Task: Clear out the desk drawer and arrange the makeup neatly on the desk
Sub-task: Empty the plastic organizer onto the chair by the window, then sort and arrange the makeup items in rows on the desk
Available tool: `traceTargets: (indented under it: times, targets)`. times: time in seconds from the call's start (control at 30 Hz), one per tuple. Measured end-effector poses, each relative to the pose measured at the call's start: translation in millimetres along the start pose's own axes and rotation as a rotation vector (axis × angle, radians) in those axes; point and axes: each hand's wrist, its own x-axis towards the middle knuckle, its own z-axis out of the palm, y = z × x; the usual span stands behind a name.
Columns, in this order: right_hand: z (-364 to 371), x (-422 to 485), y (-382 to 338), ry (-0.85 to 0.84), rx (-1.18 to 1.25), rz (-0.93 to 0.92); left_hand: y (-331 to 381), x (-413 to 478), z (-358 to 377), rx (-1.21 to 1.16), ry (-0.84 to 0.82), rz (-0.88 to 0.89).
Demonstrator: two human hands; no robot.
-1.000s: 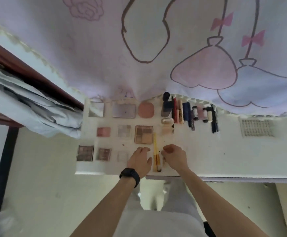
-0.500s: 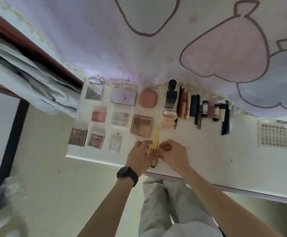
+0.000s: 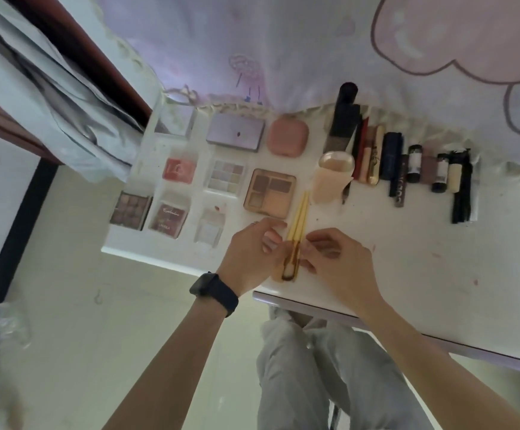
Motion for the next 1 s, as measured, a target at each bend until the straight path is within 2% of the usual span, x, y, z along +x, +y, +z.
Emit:
traceTargets:
  times: [0.2, 0.33, 0.43, 0.57, 0.8, 1.0]
  targets:
    - [-18, -8, 23, 0.058, -0.128, -0.241, -2, 2, -2, 0.15, 0.157, 0.199]
    - [-32, -9, 37, 0.122, -0.455, -0.43, 4, 0, 5, 0.266, 0.3, 0.284]
    - [-51, -22, 44, 0.113, -0.671, -0.498, 13, -17, 18, 0.361, 0.361, 0.297]
    - [-93, -77, 58, 0.162, -0.776, -0.56, 35, -60, 46, 0.436, 0.377, 0.317]
    - [-180, -148, 120, 0.375, -0.708, -0.462, 89, -103, 123, 0.379, 0.295, 0.541]
    - [-246, -157, 179, 0.551, -0.646, -0.329, 142, -99, 194, 0.433, 0.154, 0.64]
